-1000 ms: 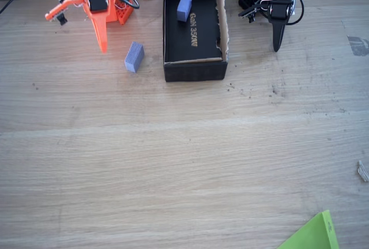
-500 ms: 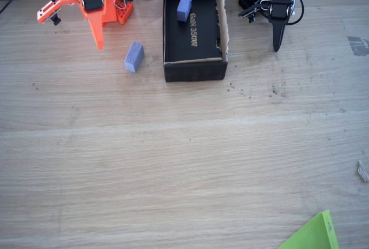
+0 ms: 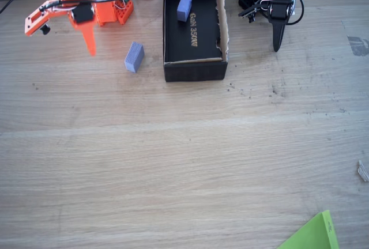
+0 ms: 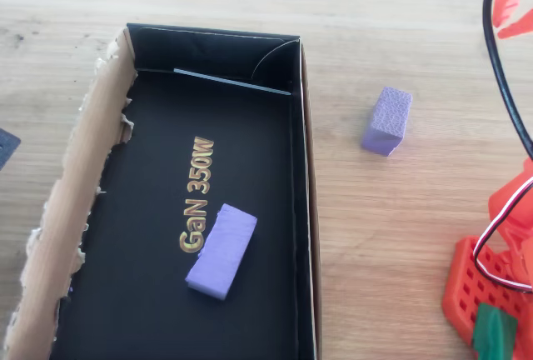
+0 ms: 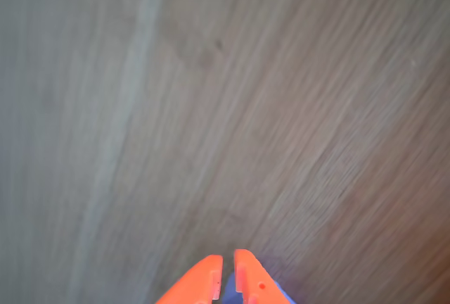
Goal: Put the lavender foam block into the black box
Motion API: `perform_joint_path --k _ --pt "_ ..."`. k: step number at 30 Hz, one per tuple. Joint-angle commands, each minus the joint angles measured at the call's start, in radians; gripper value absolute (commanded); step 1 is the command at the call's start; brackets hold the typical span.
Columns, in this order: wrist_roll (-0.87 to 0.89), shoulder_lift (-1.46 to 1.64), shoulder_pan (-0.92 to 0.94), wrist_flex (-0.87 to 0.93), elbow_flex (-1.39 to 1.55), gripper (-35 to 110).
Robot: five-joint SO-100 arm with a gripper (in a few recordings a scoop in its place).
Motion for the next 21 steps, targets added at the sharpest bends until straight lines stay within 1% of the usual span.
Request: perform_joint_path --k 1,8,11,17,21 --pt "-0.006 0.008 0.009 -0.015 -0.06 0" --pt "-0.018 0.023 -0.02 -0.006 -0.063 0" --pt "-0.017 0.005 -0.06 0.003 -0.081 0" --pt "-0.041 -0.023 -0.241 0.04 -0.106 0" --pt "0.012 -0.032 -0.403 0.084 -0.107 0"
